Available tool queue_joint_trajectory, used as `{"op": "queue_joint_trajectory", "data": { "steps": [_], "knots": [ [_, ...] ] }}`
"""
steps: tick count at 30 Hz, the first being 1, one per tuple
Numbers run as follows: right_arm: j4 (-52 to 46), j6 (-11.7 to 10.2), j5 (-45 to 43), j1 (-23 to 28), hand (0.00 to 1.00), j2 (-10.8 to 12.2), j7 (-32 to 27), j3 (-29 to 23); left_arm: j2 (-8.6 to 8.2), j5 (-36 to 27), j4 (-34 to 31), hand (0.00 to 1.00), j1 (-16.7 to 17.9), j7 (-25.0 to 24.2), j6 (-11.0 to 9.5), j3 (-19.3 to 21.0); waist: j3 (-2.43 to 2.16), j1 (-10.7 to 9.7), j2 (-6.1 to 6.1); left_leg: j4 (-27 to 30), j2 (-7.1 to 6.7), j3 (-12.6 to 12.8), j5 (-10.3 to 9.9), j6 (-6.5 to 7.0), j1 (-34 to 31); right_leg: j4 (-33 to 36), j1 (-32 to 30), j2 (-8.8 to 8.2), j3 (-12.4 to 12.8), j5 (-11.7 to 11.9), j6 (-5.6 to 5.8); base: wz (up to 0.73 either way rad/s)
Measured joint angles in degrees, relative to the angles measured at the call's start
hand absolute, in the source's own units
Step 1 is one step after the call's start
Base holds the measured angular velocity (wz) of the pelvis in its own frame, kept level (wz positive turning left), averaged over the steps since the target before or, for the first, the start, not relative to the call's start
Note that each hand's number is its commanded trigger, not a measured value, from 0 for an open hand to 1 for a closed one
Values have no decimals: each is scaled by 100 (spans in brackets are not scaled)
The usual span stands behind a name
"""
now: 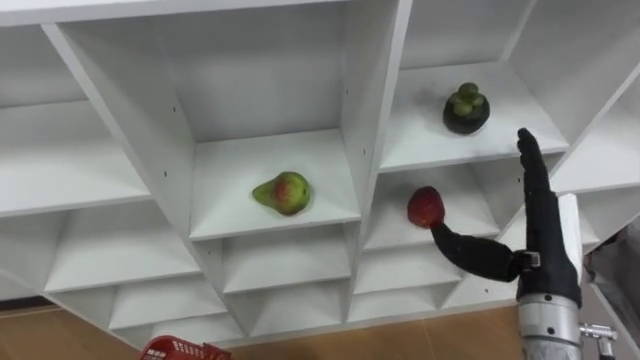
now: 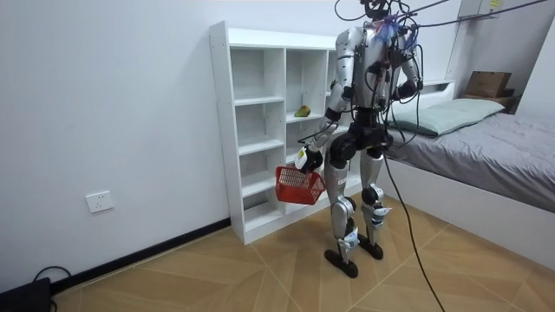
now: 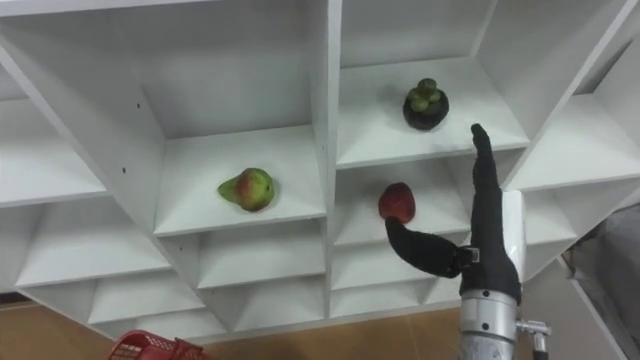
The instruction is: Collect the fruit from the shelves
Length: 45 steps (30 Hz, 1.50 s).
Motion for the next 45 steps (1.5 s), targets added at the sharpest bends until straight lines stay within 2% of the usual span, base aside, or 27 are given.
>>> {"op": "queue_joint_trajectory", "data": {
  "steps": [7,11,13,20,22,25,30,37,40,42,45],
  "knots": [
    [-364,-10,-8,-37,0,-67,-198,8,31,0,49,100,-37,0,0,-22,4,55,-3,-13,9,32,-1,-1,11,8,-12,7,7,4,-6,-2],
    [-561,-173,-16,-142,0,-223,-490,2,33,-1,78,100,-98,0,0,-25,4,134,-5,-11,21,45,0,-4,17,6,-9,18,11,13,-17,-1],
    [-592,-227,-66,-162,0,-226,-572,15,36,0,78,100,-100,0,1,-29,4,154,-5,-9,27,42,1,-7,14,5,-4,22,8,14,-19,0],
    [-591,-227,11,-270,0,-232,-665,28,81,1,75,100,-138,-39,35,-176,5,161,-3,-2,32,33,2,-11,-2,-1,-3,24,-6,18,-25,0],
    [-579,-225,120,-377,0,-296,-664,52,84,0,75,100,-151,-44,57,-177,7,151,-8,-1,32,31,2,-11,-3,0,-1,24,-9,19,-27,0],
    [-531,-205,449,-652,0,-496,-648,50,124,5,75,100,-190,-117,63,-176,20,158,-40,0,32,32,3,-12,-7,1,0,24,-14,19,-26,0],
    [-426,-191,689,-926,0,-634,-526,14,157,12,29,100,-190,-214,172,-166,17,146,-93,1,30,-59,1,-15,12,-8,46,20,-75,19,-26,6],
    [-134,-155,729,-1145,0,-705,-201,-131,186,251,-19,100,-185,-317,185,-155,28,145,-165,7,17,-188,4,-18,8,-98,140,-4,-237,18,-26,10],
    [236,-148,1021,-1353,0,-819,-147,-247,212,243,-20,100,-238,-356,189,-151,52,144,-232,8,4,-261,8,-21,17,-121,183,-15,-295,18,-26,10],
    [414,-144,1162,-1484,0,-917,-135,-273,234,242,-19,100,-237,-374,194,-134,44,150,-270,10,4,-264,8,-21,16,-137,194,-16,-303,18,-25,3],
    [448,-145,1167,-1573,0,-916,-63,-332,251,241,-26,100,-235,-402,220,-134,34,139,-287,13,-4,-266,9,-21,29,-184,220,-22,-310,18,-25,0]
  ]
}}
